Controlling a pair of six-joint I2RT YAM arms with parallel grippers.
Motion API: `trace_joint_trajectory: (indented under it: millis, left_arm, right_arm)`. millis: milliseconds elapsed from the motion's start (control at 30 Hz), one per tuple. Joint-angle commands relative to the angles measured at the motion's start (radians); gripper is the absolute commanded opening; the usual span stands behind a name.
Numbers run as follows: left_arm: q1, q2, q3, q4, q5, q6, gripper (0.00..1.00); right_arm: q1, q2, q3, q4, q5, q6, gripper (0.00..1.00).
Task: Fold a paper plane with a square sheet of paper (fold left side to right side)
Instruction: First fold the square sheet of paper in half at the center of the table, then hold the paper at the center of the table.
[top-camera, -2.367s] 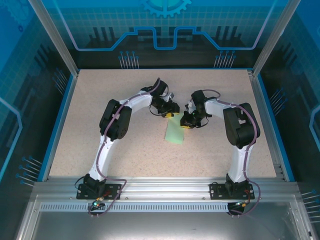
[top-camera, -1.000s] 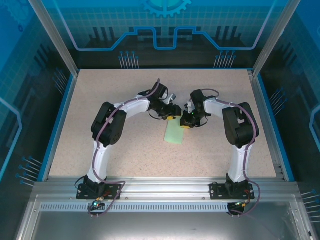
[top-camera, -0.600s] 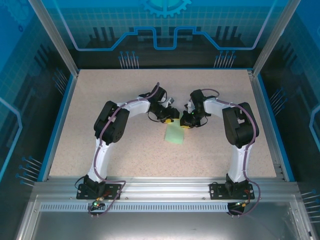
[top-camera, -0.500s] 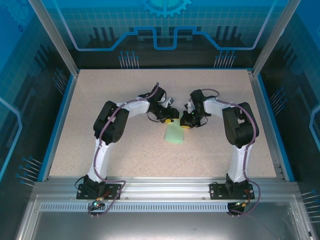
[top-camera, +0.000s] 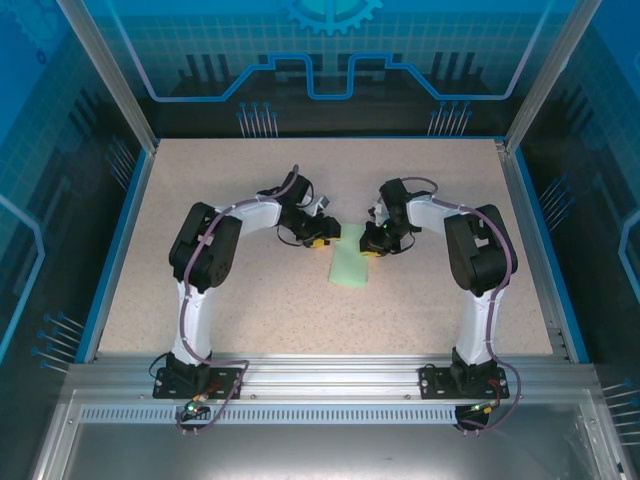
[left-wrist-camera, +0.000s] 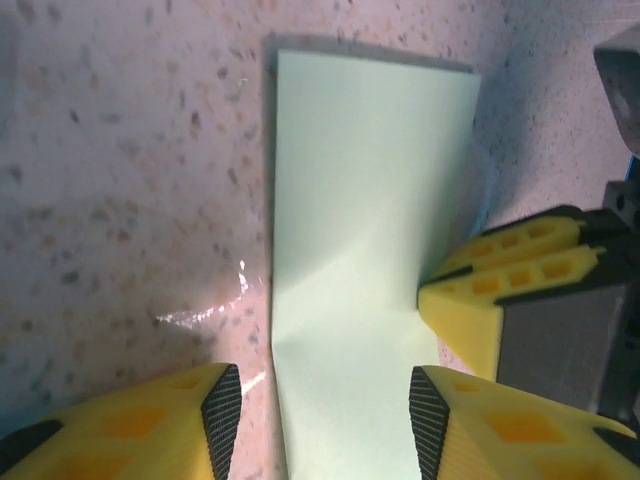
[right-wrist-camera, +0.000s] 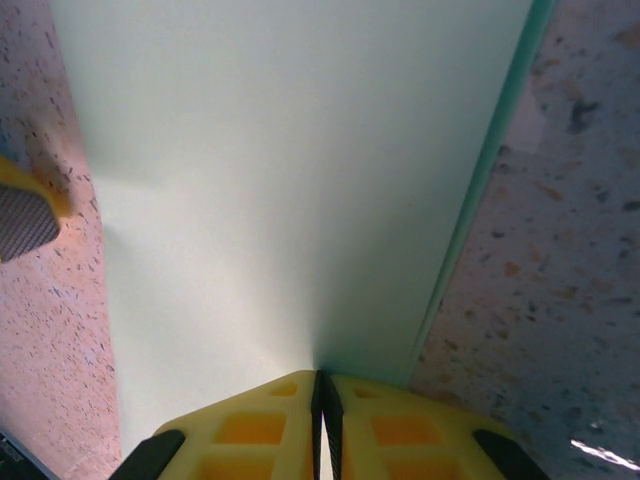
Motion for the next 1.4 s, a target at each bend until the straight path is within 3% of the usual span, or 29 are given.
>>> trace_joint_trajectory:
  millis: [0,400,800,1167,1367]
  left_arm:
    - [-0.033,-0.086,-0.036,0.008,0.012,0.007,0.52]
    - [-0.118,-0.021,-0.072,0.079,0.013,-0.058,0.52]
    - [-0.123,-0.007,-0.125,0.026,-0.057,-0.028,0.51]
    - [-0.128,-0.007,-0.131,0.04,-0.06,-0.034,0.51]
    - [-0.129,-0.011,-0.129,0.041,-0.056,-0.033,0.51]
  right_arm:
    - [0.026,0.061,-0.017,-0.072,0.069,-0.011,0.14]
    - [0.029,0.059,-0.022,-0.058,0.056,-0.008,0.14]
    - [-0.03,-0.066,0.0,0.066,-0.133,0.031,0.13]
    - [-0.024,0.093,0.159,0.088,-0.146,0.078,0.13]
    - [-0.023,0.148,0.203,0.02,-0.054,0.045,0.13]
